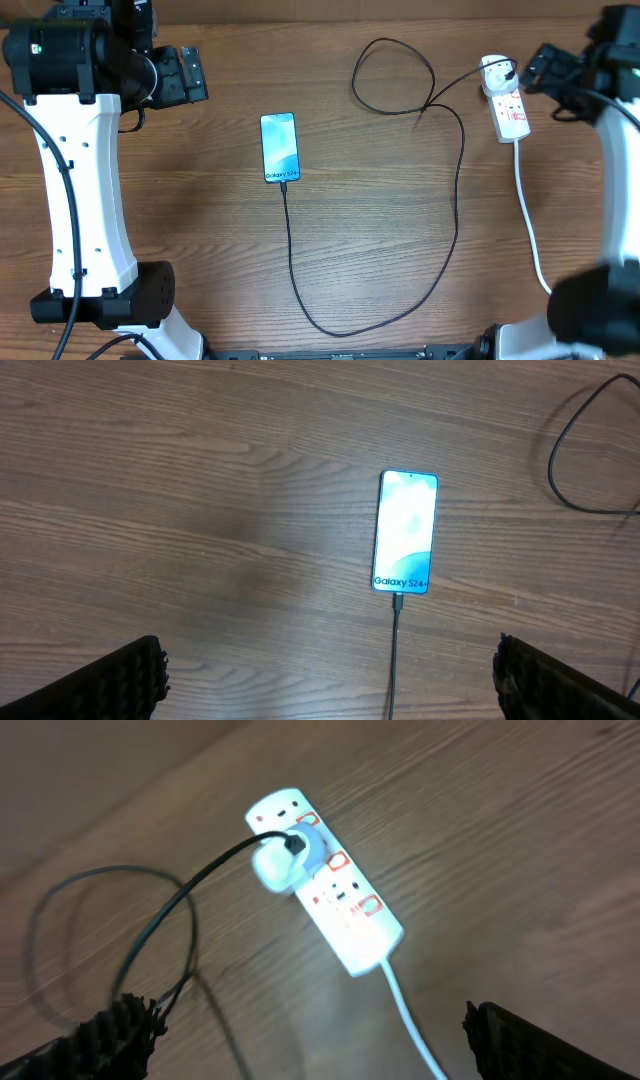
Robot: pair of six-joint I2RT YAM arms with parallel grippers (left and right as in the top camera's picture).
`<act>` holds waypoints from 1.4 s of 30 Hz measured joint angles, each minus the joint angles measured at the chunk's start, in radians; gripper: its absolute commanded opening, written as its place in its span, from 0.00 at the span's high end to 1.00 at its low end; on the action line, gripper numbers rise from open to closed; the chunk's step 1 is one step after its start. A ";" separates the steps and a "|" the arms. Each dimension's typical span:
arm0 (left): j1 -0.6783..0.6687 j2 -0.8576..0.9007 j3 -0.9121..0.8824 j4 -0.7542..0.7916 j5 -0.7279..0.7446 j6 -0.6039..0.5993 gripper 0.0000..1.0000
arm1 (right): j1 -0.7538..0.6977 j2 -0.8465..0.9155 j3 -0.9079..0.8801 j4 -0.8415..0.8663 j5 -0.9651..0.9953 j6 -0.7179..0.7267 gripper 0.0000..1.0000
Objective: Plug charger to phone and switch on socket
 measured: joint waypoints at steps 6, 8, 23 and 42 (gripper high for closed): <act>0.000 0.000 0.000 0.000 0.000 0.000 0.00 | 0.000 -0.206 0.001 -0.149 -0.034 0.001 0.00; 0.000 0.000 0.000 0.000 0.000 0.000 0.00 | 0.000 -0.278 0.001 -0.198 -0.059 0.000 0.00; 0.000 0.000 0.000 0.000 0.000 0.000 0.00 | 0.000 -0.679 0.005 -0.570 -0.122 0.001 0.00; 0.000 0.000 0.000 0.000 0.000 0.000 0.00 | 0.084 -0.794 -0.198 -0.188 -0.110 0.000 0.00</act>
